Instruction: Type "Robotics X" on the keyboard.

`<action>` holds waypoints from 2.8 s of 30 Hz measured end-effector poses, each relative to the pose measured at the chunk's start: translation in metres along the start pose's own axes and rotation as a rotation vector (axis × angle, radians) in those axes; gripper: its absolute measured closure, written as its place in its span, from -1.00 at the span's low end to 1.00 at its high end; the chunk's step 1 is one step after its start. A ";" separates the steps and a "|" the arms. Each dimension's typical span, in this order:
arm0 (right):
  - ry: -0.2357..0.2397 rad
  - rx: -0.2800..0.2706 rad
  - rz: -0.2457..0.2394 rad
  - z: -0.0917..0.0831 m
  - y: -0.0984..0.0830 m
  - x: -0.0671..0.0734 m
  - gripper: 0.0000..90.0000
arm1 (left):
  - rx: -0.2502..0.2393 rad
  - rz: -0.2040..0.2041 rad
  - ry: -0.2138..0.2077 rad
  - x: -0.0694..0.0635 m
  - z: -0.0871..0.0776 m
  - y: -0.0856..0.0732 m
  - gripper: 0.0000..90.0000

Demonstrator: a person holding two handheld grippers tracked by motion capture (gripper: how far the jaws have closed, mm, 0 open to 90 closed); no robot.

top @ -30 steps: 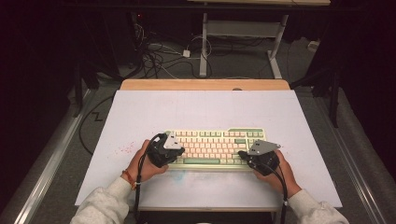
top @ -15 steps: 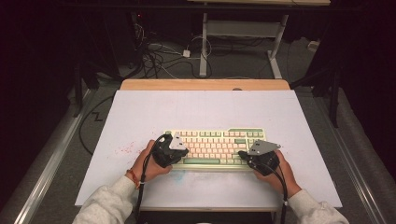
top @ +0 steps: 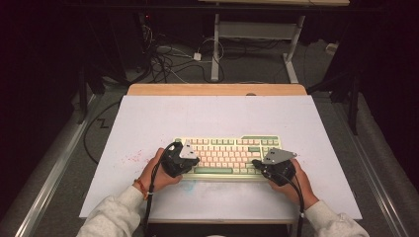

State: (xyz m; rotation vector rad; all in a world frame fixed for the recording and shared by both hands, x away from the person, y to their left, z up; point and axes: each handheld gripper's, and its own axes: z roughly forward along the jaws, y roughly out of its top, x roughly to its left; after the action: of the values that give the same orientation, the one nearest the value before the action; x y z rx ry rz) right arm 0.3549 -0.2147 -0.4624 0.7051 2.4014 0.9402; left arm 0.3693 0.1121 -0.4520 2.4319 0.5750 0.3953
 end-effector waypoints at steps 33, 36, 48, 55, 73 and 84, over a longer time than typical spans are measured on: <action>-0.009 -0.013 -0.011 -0.003 0.004 0.003 1.00 | -0.039 0.010 0.058 -0.002 -0.005 0.000 0.87; -0.015 -0.028 -0.001 -0.006 0.006 0.001 0.98 | -0.057 0.010 0.063 -0.001 -0.008 0.000 0.79; -0.061 -0.091 0.035 -0.019 0.013 -0.005 0.58 | -0.118 0.015 0.152 -0.002 -0.016 0.000 0.24; -0.093 -0.092 0.058 -0.018 0.012 -0.007 0.21 | -0.153 -0.003 0.201 -0.002 -0.019 -0.001 -0.02; -0.168 -0.146 0.120 -0.015 0.010 -0.006 -0.63 | -0.192 -0.002 0.226 -0.008 -0.015 -0.002 -0.66; -0.168 -0.159 0.086 -0.023 0.017 0.001 -0.60 | -0.192 0.031 0.235 -0.009 -0.020 -0.002 -0.65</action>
State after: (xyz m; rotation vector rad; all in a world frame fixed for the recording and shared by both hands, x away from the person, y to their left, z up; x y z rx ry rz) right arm 0.3458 -0.2147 -0.4356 0.7986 2.1388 1.0498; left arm 0.3525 0.1189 -0.4387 2.2276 0.5710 0.7222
